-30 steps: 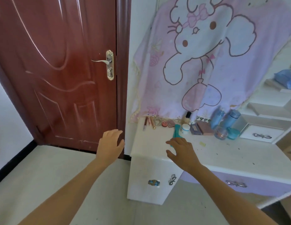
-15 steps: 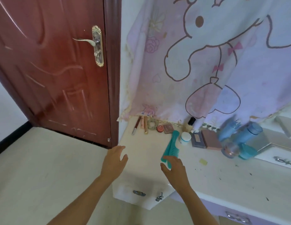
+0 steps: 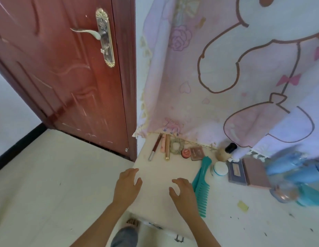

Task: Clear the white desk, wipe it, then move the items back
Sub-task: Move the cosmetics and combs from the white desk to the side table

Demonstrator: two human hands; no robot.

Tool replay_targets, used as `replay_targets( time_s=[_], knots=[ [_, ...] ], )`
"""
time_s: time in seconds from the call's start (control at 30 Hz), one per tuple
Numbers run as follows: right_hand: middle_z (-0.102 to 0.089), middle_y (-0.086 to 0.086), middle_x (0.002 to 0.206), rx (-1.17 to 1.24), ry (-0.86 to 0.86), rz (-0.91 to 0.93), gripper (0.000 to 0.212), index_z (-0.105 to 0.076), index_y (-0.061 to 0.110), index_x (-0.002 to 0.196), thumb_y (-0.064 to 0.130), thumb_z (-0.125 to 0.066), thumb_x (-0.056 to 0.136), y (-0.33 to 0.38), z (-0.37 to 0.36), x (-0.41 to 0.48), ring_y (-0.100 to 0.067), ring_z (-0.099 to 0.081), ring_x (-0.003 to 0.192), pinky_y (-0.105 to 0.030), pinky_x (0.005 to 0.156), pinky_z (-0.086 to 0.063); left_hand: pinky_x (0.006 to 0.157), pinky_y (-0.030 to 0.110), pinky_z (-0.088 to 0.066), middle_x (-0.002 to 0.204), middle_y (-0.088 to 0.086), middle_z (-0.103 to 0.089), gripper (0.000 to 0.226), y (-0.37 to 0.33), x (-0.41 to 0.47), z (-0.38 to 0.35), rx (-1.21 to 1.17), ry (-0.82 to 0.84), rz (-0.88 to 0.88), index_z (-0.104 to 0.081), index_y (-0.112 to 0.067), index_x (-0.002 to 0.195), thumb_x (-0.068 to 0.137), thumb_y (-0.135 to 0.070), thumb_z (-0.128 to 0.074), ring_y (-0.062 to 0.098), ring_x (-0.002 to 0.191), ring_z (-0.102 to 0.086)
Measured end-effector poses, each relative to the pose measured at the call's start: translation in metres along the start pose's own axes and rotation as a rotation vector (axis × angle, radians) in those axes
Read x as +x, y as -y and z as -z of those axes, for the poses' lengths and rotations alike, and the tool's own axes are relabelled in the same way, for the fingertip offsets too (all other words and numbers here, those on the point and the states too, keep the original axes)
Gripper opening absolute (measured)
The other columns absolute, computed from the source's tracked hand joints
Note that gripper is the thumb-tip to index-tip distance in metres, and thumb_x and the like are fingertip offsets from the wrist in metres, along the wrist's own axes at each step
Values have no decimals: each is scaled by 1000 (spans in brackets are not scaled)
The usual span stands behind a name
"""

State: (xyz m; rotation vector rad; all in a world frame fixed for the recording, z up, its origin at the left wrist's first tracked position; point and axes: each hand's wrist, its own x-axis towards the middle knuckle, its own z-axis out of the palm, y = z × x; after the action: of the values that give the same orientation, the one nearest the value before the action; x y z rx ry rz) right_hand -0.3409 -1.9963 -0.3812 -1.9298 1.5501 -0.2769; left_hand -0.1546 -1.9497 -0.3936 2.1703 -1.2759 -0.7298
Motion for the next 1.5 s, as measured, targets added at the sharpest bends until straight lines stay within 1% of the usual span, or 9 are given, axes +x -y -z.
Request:
replay_targets(
  time_s=[0.07,0.47,0.57,0.9,1.07,1.2,1.3,1.43,1.5],
  knots=[
    [-46,1,133,-5,-22,-30,34,-52,18,124,26,-51,91,7,0,17,-14,-39,124,-21,103,-23,106,26,-27,140,6,-44,42,0,24,1,6,28,-30,-42,-10,134,94,-20,-47,20,130,-34],
    [-51,-7,124,-11,-138,-149,31,-54,10,119,20,-51,90,49,-2,117,-23,-45,114,-29,89,-36,102,24,-27,138,5,-45,41,-15,127,2,42,159,-198,-42,-10,134,94,-20,-45,20,128,-37],
    [-51,-10,124,-62,-116,-157,33,-51,11,121,22,-49,91,48,-4,130,-25,-47,112,-30,87,-39,102,24,-28,137,5,-46,41,-18,133,-2,32,168,-193,-42,-11,134,94,-21,-44,19,127,-37],
    [-48,-10,128,-332,-14,-159,42,-36,16,135,27,-39,94,40,-11,153,-26,-39,123,-35,95,-37,101,27,-32,136,5,-48,41,-14,132,-4,-18,132,-93,-43,-11,133,93,-19,-45,19,128,-36],
    [-46,-11,123,-249,-1,-178,41,-40,15,129,15,-45,89,40,-13,155,-27,-47,110,-35,81,-45,101,25,-31,134,5,-49,41,-16,130,-6,-41,101,-83,-44,-12,133,93,-19,-46,19,128,-35],
    [-43,-6,123,-109,-96,-183,37,-46,13,123,14,-47,86,39,-11,149,-20,-50,96,-26,68,-40,100,27,-33,133,5,-50,40,-18,131,-11,-19,117,-99,-45,-12,132,93,-20,-46,20,125,-37],
    [-44,-8,116,-26,-155,-167,34,-46,11,122,13,-46,88,44,-5,143,-15,-43,85,-25,66,-38,97,29,-35,130,8,-52,37,-26,135,-16,41,151,-127,-48,-9,129,93,-20,-45,23,122,-41],
    [-46,-10,107,6,-311,-108,34,-50,10,118,9,-49,85,55,18,128,-20,-45,81,-28,64,-35,85,34,-42,116,13,-57,29,-45,144,-25,183,165,-161,-54,-5,112,91,-20,-43,27,109,-47],
    [-49,-12,101,23,-416,-61,34,-54,8,116,5,-53,82,57,36,118,-21,-44,78,-28,64,-33,87,35,-42,119,11,-54,32,-53,147,-30,237,158,-165,-50,-7,119,92,-24,-42,27,110,-46]
  ],
)
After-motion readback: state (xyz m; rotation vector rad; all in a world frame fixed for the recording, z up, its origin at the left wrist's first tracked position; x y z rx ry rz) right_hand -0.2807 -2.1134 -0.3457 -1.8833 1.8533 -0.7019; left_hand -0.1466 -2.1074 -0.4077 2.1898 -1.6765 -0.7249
